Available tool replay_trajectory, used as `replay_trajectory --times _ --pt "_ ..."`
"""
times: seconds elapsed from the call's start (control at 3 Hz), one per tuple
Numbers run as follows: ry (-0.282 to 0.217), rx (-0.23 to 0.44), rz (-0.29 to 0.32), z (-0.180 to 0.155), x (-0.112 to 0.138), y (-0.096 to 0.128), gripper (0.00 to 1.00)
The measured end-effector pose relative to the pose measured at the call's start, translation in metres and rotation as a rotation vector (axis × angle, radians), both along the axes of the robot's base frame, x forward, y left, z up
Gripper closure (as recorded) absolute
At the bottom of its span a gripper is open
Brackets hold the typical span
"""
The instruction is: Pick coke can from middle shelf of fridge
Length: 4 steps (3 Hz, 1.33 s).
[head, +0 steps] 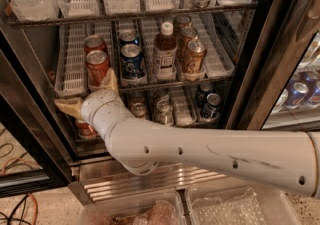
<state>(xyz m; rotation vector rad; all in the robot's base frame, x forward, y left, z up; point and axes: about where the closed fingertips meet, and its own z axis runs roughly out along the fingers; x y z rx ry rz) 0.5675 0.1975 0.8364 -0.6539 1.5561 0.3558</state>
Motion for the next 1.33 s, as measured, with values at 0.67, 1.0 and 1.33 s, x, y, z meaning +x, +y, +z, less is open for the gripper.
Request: replay_trajectory --times 0.67,1.0,1.33 --pt "0.021 -0.011 -0.080 -0.012 0.019 -0.018 0.00" --pt "0.025 0.009 -0.140 -0.013 0.033 -0.033 0.00" --pt "0.013 0.038 -0.158 -0.008 0.043 -0.033 0.09"
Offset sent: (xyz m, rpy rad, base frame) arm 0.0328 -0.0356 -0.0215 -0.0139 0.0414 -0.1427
